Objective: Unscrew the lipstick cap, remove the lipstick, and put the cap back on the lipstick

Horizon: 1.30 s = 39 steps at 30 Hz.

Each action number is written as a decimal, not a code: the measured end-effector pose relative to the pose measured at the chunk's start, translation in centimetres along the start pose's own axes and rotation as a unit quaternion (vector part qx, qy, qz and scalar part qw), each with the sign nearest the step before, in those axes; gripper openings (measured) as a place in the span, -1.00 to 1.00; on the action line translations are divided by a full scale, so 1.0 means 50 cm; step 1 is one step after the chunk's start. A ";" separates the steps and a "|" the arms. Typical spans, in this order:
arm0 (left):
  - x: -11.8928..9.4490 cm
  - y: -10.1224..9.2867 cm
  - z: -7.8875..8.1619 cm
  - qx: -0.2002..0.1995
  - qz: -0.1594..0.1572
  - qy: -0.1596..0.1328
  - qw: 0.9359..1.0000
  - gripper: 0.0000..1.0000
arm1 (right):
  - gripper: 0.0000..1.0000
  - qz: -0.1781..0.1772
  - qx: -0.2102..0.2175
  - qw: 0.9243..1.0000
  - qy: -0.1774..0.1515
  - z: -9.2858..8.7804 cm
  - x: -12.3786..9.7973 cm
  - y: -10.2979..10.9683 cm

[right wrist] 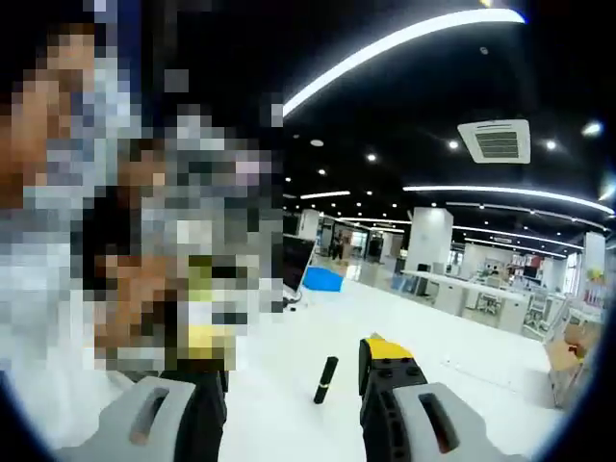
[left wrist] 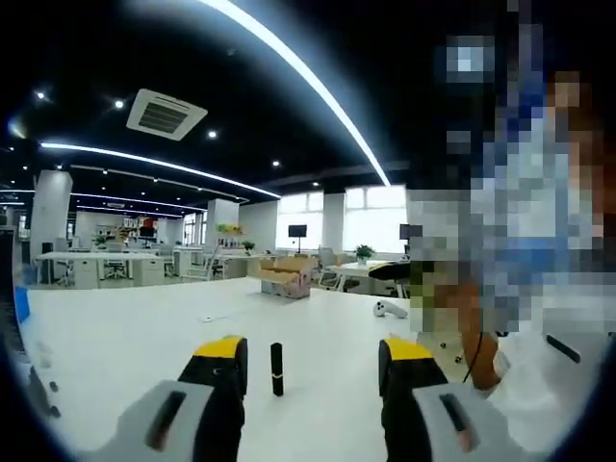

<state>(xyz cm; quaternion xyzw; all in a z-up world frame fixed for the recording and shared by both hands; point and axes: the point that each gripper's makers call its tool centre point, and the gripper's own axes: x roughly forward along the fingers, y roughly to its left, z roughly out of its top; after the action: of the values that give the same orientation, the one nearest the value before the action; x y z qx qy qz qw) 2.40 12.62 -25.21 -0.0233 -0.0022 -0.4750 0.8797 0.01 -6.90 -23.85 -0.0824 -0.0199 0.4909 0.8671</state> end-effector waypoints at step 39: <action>-0.008 0.000 0.011 0.002 0.004 -0.011 1.000 0.11 | 0.05 0.002 0.004 1.000 0.005 -0.008 0.009 0.003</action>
<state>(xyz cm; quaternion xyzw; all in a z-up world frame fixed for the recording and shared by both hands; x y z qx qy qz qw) 2.19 12.96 -24.70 -0.0264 -0.0130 -0.4708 0.8818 0.18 -6.48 -24.27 -0.0814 -0.0136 0.4927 0.8663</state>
